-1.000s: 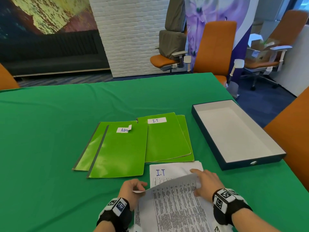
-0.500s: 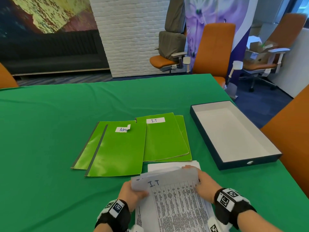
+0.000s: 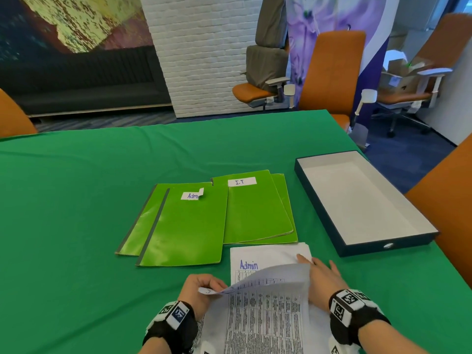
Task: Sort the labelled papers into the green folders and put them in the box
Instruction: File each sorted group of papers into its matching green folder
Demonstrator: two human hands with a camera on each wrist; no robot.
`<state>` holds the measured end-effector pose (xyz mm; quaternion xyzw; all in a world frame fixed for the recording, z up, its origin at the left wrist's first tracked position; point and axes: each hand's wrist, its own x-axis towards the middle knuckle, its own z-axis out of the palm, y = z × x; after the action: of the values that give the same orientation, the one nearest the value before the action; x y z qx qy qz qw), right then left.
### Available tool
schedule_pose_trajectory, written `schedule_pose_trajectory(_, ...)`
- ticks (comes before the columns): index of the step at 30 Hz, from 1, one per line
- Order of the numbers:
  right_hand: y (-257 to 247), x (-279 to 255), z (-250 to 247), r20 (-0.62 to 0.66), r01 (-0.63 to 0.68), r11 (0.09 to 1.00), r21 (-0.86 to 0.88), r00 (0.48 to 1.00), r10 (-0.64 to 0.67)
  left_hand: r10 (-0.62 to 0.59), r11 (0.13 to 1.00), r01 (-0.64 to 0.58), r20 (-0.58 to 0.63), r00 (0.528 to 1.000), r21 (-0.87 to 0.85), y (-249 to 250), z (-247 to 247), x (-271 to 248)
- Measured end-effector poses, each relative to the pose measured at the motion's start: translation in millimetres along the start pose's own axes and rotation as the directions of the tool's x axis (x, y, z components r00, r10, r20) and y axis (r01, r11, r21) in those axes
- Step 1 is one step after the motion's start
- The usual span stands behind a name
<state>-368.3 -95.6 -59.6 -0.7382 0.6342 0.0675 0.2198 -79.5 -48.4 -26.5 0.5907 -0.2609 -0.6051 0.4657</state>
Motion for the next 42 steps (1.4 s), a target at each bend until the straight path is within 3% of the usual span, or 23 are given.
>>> schedule_pose_trajectory(3, 0, -7, -8, -0.04, -0.002, 0.998, 0.06, 0.999, 0.005, 0.03, 0.99, -0.029, -0.008, 1.0, 0.136, -1, -1, -1)
schedule_pose_trajectory(6, -1, -15, -14, -0.095, -0.008, 0.99, 0.14, 0.995, 0.022, 0.092, 0.912, -0.09, 0.014, 0.996, 0.401, -1, -5, -4)
schedule_pose_trajectory(8, -4, -18, -20, -0.144, 0.013, 0.967, 0.255, 0.989, 0.024, 0.12, 0.89, -0.098, -0.022, 0.993, 0.445, 4, -6, -7)
schedule_pose_trajectory(9, -6, -19, -23, -0.127, 0.024, 0.915, 0.402, 0.991, 0.03, 0.134, 0.899, -0.102, -0.047, 0.99, 0.425, 6, -6, -7)
schedule_pose_trajectory(11, -12, -23, -31, -0.027, 0.044, 0.726, 0.687, 0.999, -0.035, 0.157, 0.92, -0.108, -0.103, 0.982, 0.376, 14, -5, -6)
schedule_pose_trajectory(12, -15, -23, -35, 0.016, 0.043, 0.658, 0.752, 0.996, -0.084, 0.166, 0.928, -0.111, -0.129, 0.978, 0.357, 19, -3, -5)
schedule_pose_trajectory(15, -30, -26, -49, 0.004, 0.081, 0.609, 0.789, 0.99, -0.138, 0.229, 0.938, -0.169, -0.176, 0.957, 0.304, 33, -1, -3)
schedule_pose_trajectory(19, -46, -24, -67, -0.144, 0.14, 0.564, 0.814, 0.989, -0.037, 0.254, 0.941, -0.213, -0.135, 0.958, 0.262, 49, 1, -4)
schedule_pose_trajectory(23, -49, -22, -84, -0.19, 0.16, 0.467, 0.87, 0.982, 0.019, 0.238, 0.937, -0.203, -0.09, 0.967, 0.285, 57, -2, -11)
schedule_pose_trajectory(27, -51, -25, -95, -0.202, 0.182, 0.457, 0.871, 0.979, -0.007, 0.305, 0.94, -0.255, -0.221, 0.926, 0.228, 69, -5, -14)
schedule_pose_trajectory(31, -54, -25, -102, -0.255, 0.196, 0.426, 0.883, 0.963, 0.085, 0.395, 0.916, -0.345, -0.307, 0.866, 0.205, 83, -1, -15)
schedule_pose_trajectory(36, -52, -21, -104, -0.278, 0.206, 0.352, 0.913, 0.946, 0.168, 0.415, 0.907, -0.379, -0.229, 0.881, 0.185, 95, 8, -23)
schedule_pose_trajectory(42, -49, -19, -102, -0.254, 0.199, 0.269, 0.942, 0.949, 0.186, 0.386, 0.922, -0.354, -0.32, 0.865, 0.156, 95, 5, -21)
